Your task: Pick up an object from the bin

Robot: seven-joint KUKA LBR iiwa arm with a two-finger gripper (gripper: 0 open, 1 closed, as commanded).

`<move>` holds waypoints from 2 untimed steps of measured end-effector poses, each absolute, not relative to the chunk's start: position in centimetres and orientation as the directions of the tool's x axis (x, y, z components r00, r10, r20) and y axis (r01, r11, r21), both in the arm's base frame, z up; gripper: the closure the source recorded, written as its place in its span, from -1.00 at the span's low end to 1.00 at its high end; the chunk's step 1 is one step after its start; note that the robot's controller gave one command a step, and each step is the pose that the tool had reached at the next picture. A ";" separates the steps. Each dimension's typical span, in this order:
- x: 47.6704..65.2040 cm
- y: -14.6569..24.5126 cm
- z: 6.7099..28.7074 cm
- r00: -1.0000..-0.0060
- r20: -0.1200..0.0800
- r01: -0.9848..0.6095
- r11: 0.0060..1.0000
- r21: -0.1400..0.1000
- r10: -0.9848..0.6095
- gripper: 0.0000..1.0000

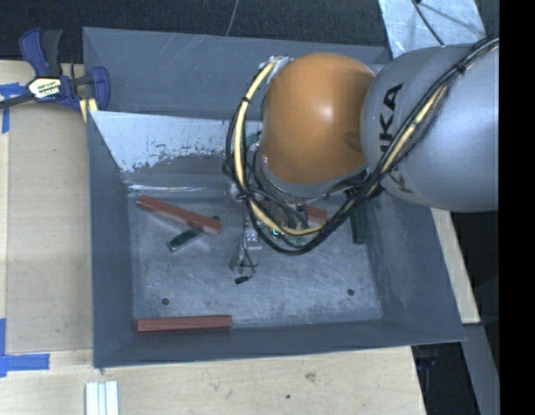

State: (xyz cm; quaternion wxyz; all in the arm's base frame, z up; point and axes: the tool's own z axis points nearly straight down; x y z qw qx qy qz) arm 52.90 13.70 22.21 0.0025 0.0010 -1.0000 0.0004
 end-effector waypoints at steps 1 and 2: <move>53.1 13.7 22.7 -1.000 -0.003 0.000 1.000 0.001 0.000 -1.00; 55.9 16.7 18.9 -0.997 -0.013 0.070 0.998 0.004 0.070 -1.00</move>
Offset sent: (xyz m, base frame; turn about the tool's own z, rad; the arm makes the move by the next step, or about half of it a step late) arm 0.0646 0.0769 -0.0998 0.1682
